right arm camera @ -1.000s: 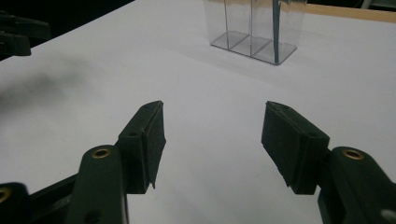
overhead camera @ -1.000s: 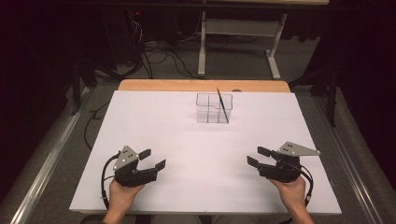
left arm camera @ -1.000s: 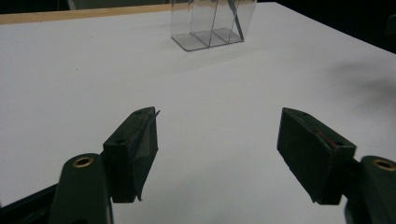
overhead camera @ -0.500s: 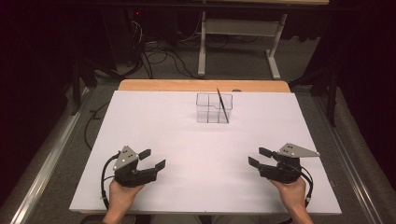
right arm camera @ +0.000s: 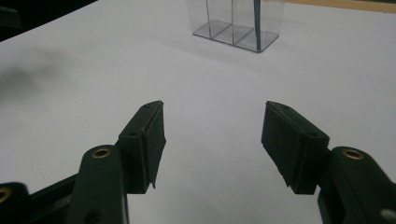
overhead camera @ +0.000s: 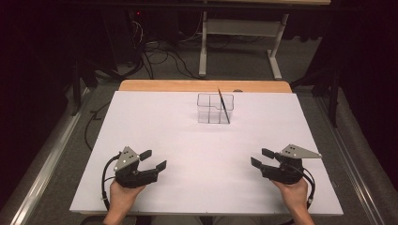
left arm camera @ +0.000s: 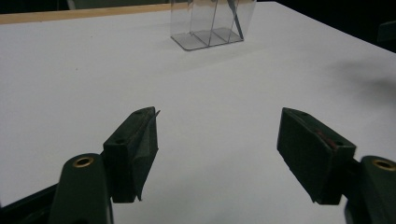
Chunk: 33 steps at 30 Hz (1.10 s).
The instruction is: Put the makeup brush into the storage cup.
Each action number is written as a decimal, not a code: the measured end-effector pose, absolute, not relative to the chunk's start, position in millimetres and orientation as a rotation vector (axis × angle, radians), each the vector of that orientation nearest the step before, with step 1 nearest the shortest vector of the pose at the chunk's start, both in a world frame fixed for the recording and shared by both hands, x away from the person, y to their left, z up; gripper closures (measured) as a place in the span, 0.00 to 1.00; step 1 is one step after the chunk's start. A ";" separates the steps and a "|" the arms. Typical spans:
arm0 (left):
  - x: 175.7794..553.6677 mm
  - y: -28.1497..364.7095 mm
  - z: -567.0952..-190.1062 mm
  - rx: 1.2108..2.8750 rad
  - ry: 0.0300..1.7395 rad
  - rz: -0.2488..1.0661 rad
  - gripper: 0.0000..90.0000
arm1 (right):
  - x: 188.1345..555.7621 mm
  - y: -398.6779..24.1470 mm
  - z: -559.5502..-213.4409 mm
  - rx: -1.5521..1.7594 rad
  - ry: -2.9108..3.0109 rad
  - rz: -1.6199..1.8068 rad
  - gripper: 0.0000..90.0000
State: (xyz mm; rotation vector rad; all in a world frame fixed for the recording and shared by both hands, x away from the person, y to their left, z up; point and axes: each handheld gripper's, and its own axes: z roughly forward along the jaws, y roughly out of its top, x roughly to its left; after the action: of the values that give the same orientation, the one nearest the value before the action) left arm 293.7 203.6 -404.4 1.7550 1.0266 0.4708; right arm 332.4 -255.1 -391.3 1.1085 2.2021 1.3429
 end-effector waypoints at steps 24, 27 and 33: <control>293.7 204.8 -403.8 1.755 1.022 0.472 0.33 | 336.3 -262.4 -405.2 1.152 2.173 1.276 0.46; 293.7 204.7 -403.9 1.754 1.022 0.472 0.33 | 336.2 -262.4 -406.3 1.158 2.174 1.273 0.46; 294.0 204.4 -404.0 1.751 1.025 0.470 0.33 | 334.4 -264.8 -408.0 1.164 2.157 1.281 0.46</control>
State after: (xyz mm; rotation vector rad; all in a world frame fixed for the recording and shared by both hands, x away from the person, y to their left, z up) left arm 294.0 204.4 -404.0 1.7506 1.0249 0.4695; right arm 334.4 -264.8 -408.0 1.1641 2.1570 1.2815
